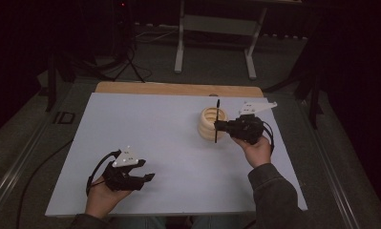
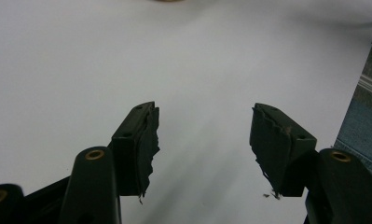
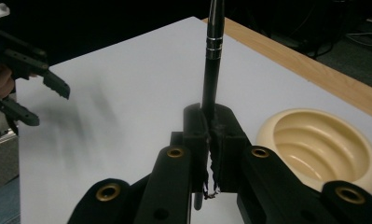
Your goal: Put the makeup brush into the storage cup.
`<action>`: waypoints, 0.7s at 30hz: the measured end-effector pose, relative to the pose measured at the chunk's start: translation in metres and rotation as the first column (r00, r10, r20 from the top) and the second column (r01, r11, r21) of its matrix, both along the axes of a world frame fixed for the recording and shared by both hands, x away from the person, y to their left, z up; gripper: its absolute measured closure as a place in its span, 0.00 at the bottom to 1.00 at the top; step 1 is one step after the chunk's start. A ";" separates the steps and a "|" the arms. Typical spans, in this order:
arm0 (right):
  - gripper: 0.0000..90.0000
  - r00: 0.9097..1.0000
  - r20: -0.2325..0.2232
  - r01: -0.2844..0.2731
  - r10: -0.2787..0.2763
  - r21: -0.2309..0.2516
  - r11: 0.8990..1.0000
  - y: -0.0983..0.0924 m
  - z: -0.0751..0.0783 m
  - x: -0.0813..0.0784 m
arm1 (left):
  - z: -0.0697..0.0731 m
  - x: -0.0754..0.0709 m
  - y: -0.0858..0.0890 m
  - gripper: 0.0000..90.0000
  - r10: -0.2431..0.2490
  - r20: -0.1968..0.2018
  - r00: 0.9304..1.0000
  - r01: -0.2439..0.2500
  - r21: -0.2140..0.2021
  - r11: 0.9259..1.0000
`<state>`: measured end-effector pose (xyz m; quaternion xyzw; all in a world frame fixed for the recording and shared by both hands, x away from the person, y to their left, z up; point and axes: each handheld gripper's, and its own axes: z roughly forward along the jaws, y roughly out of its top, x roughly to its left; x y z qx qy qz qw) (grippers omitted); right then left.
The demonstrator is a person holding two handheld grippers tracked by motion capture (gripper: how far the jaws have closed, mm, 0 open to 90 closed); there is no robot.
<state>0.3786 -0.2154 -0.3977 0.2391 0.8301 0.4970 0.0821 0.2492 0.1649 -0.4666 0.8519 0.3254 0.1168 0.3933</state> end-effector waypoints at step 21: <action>0.95 0.999 0.007 0.051 -0.051 0.005 0.999 -0.002 0.021 0.028 | 0.001 0.000 0.002 0.45 0.003 0.002 1.000 -0.003 -0.005 1.000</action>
